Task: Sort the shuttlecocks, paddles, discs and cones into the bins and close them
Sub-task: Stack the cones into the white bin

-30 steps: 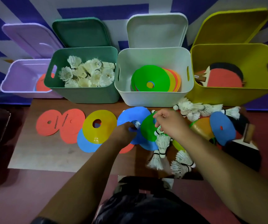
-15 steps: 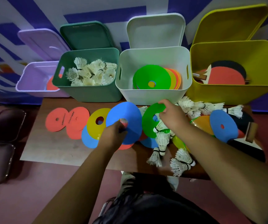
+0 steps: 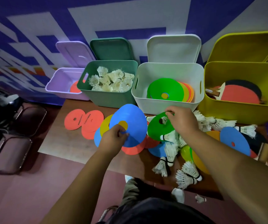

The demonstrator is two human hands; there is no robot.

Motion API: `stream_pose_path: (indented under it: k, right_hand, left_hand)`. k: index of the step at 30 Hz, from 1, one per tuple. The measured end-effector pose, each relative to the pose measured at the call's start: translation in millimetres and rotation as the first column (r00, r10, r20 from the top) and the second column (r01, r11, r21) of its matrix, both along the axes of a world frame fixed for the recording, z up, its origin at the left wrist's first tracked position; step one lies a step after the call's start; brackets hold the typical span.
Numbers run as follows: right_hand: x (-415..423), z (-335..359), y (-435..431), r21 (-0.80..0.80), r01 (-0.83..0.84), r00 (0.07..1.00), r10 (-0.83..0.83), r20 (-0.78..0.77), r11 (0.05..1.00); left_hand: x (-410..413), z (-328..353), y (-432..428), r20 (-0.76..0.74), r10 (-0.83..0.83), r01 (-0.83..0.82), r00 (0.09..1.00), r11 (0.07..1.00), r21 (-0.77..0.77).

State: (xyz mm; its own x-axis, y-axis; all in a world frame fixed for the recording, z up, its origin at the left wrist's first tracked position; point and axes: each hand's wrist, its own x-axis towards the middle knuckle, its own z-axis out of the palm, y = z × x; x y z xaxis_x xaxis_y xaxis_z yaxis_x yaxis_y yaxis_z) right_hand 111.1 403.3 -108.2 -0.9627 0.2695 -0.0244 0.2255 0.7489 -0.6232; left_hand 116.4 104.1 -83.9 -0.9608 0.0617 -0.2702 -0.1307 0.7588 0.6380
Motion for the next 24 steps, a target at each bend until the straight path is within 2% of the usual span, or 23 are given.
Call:
stream_pose_path:
  k: [5, 11, 17, 20, 22, 24]
  right_hand:
    - [-1.3, 32.1, -1.0, -0.075, 0.059, 0.976, -0.073, -0.206, 0.995]
    - [-8.0, 68.8, 0.9, -0.148, 0.131, 0.931, -0.173, -0.322, 0.980]
    - [-24.3, 93.1, 1.3, -0.307, 0.267, 0.895, -0.353, -0.273, 0.913]
    - [-39.4, 99.2, 6.0, -0.387, 0.338, 0.864, -0.446, -0.233, 0.858]
    - [-51.3, 98.9, 12.1, -0.429, 0.380, 0.859, -0.484, -0.164, 0.819]
    - [-59.4, 98.3, 16.0, -0.445, 0.399, 0.888, -0.459, -0.031, 0.802]
  left_hand:
    - [-13.2, 28.3, 1.3, -0.034, 0.076, -0.072, 0.997, 0.991, 0.112]
    - [-26.5, 62.2, 1.6, -0.057, 0.137, -0.114, 0.989, 0.949, 0.294]
    - [-27.6, 75.1, -9.9, 0.022, 0.214, -0.195, 0.977, 0.841, 0.504]
    - [-29.4, 81.1, -14.6, 0.025, 0.227, -0.205, 0.973, 0.819, 0.535]
    - [-33.5, 87.3, -15.6, 0.021, 0.210, -0.188, 0.978, 0.823, 0.535]
    - [-41.8, 94.8, -15.5, 0.025, 0.169, -0.156, 0.985, 0.831, 0.534]
